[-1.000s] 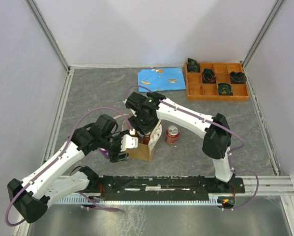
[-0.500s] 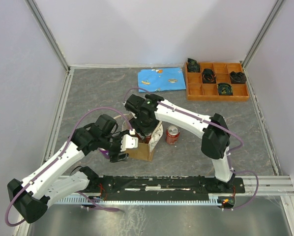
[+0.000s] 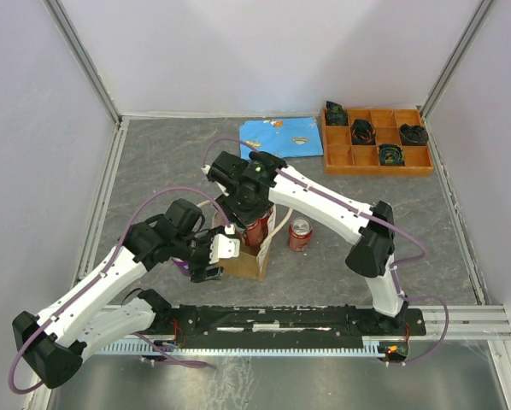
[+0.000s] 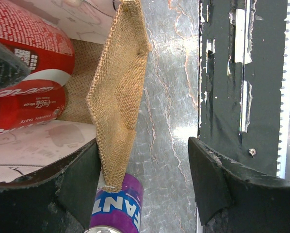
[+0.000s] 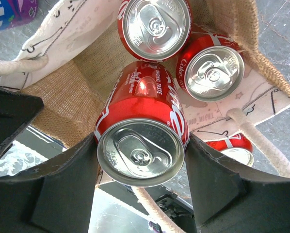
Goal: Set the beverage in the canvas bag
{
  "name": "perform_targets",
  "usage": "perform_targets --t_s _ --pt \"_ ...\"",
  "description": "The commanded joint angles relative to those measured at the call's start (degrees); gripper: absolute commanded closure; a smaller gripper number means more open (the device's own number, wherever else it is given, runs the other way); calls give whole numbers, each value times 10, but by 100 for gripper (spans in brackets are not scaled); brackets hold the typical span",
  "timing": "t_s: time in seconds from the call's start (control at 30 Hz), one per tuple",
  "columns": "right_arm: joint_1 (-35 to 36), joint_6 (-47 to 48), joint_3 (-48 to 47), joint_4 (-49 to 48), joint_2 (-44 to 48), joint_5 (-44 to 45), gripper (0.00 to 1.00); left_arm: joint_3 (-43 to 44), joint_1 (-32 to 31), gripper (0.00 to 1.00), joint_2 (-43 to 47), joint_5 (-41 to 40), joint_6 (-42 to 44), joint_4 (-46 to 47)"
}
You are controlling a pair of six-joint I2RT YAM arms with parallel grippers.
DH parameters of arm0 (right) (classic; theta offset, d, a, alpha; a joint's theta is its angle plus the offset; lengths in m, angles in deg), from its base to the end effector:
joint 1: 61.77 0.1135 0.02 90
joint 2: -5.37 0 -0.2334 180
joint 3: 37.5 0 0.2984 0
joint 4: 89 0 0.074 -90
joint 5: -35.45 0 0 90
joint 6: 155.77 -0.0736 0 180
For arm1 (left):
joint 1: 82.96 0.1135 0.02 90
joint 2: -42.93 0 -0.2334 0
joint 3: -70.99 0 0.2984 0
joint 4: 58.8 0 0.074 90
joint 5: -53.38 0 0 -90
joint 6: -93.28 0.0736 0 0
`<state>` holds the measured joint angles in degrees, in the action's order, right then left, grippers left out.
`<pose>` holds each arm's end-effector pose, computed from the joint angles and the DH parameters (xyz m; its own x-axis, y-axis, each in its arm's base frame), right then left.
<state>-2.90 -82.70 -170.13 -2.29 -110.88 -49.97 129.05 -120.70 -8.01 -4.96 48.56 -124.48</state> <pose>0.2424 0.3900 0.2682 -0.7101 -0.6143 -0.3439 -0.6612 0.7497 0.0261 0.1664 -0.1776 0.2151 0.0493 0.7267 -0.6852 0.9983 -0.0153 0.0555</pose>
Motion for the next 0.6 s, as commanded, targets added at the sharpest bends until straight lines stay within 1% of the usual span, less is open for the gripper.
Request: perform_targets --t_s 0.0,0.23,0.57 --pt "6 13 1 -20 0 -7 100 -8 -2 24 5 15 -1 -7" --pt "7 17 65 -68 -4 -17 100 -12 -2 24 7 15 -3 -6" --pt "7 20 152 -150 12 44 100 -9 -2 24 1 15 -6 -6"
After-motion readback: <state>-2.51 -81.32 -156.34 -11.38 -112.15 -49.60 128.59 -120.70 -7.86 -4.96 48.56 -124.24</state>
